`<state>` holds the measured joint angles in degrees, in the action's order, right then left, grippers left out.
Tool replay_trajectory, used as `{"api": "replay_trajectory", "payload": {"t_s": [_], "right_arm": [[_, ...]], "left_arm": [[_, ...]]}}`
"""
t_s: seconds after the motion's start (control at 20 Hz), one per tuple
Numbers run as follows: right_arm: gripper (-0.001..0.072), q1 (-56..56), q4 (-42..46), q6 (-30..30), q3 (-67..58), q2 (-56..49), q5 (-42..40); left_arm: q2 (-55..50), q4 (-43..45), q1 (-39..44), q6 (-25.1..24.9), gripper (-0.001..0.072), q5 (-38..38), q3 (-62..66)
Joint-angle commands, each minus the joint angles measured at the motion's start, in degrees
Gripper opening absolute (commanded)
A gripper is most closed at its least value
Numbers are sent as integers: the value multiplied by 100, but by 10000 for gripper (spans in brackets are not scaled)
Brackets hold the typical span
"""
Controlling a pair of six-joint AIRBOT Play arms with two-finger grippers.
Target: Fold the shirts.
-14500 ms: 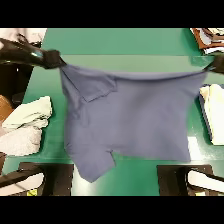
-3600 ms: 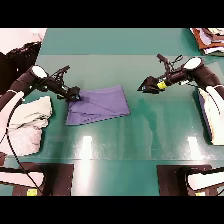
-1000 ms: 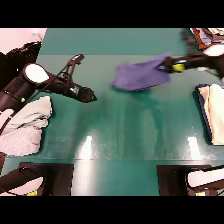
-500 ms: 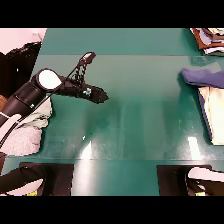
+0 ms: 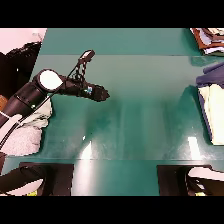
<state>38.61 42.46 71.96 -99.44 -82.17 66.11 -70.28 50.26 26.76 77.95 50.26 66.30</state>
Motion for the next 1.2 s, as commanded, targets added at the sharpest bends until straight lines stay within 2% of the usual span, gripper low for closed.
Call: {"api": "replay_trajectory", "payload": {"t_s": [0.0,0.2,0.5,0.55,0.6,0.65,0.85,0.9,1.05,1.15], "right_arm": [[14,22,721,24,-546,2,743],[14,175,1314,68,-326,103,1519],[19,966,2310,68,1657,1123,1700],[84,1147,2367,66,1969,1281,1698],[324,1353,2365,66,2269,1427,1676],[485,1567,2365,66,2553,1550,1641],[495,2256,2315,66,3265,1923,1637],[527,2326,2227,66,3359,1980,1615],[536,2166,1137,66,3388,2004,1565],[534,1602,332,66,3390,2004,1558]], "left_arm": [[-2,0,2,9,25,24,4],[-2,4,2,4,26,136,4],[-2,11,2,2,25,291,-4],[-2,9,2,2,25,295,-4],[-2,11,2,2,26,299,-4],[-2,11,2,2,26,302,-4],[-2,11,2,-4,26,439,-4],[-2,11,2,-39,25,483,-4],[-2,11,2,-39,26,472,-4],[-2,11,2,-37,26,468,-4]]}}
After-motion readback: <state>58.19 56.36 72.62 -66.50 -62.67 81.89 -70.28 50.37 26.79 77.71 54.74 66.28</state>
